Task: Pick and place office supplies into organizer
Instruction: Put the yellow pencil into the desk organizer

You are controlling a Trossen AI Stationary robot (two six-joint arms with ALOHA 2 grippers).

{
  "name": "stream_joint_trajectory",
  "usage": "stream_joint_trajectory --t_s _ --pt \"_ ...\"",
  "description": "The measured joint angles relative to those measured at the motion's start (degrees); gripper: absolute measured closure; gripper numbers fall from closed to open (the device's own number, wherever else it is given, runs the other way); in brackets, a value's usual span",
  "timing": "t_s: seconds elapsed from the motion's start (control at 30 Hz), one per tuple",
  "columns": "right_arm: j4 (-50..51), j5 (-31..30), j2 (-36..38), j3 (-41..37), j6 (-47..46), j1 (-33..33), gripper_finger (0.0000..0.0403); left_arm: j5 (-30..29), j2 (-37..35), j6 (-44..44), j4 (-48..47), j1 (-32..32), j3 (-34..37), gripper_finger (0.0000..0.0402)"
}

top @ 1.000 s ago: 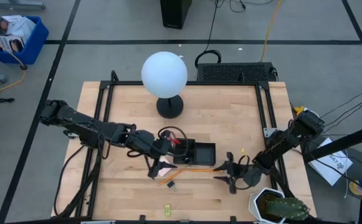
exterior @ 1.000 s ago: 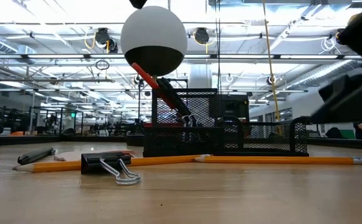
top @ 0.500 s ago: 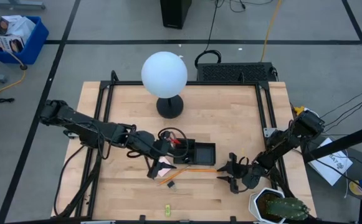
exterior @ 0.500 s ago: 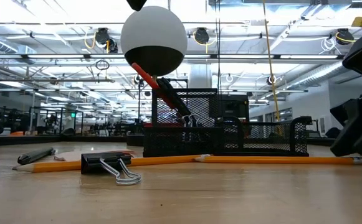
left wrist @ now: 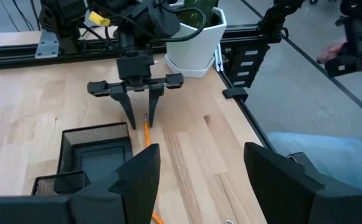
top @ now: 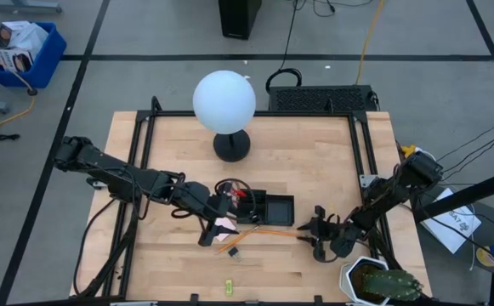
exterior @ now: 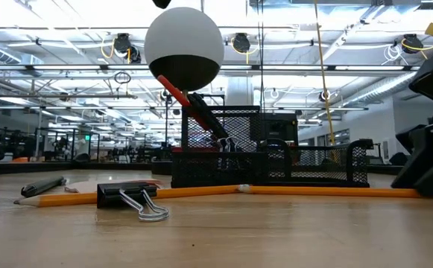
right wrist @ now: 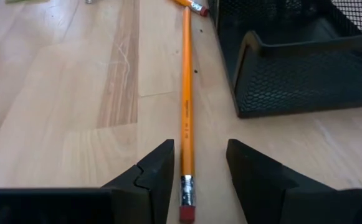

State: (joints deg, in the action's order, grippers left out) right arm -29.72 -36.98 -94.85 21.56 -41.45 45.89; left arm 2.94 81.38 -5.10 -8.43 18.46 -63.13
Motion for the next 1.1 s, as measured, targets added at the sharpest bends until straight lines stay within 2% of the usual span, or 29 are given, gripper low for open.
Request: stream_joint_trajectory --t_s 0.13,0.33,0.63,0.83,0.93,1.1 --pt "-1.4 -1.3 -3.4 0.0 -1.2 0.0 0.0271 0.0 0.0 0.0 0.0 0.0 0.0 0.0163" --pt "-8.6 -2.4 -8.5 -0.1 0.9 0.3 0.0310 0.0 0.0 0.0 0.0 0.0 0.0 0.0163" --pt "-7.7 -3.2 -9.8 -0.1 -2.0 1.3 0.0386 -0.1 0.0 0.1 -0.1 0.0 0.0 0.0163" --pt "-8.2 -2.7 -9.9 -0.1 -3.3 1.4 0.0389 -1.6 0.0 2.0 -1.0 0.1 0.0 0.0163" --pt "-10.7 -2.1 -9.8 -0.2 -0.3 1.4 0.0392 -1.6 0.0 1.7 -1.2 0.1 0.0 0.0163" --pt "-21.2 0.9 -9.9 -0.2 12.1 1.6 0.0392 -1.6 0.0 0.7 -2.2 0.1 0.0 0.0163"
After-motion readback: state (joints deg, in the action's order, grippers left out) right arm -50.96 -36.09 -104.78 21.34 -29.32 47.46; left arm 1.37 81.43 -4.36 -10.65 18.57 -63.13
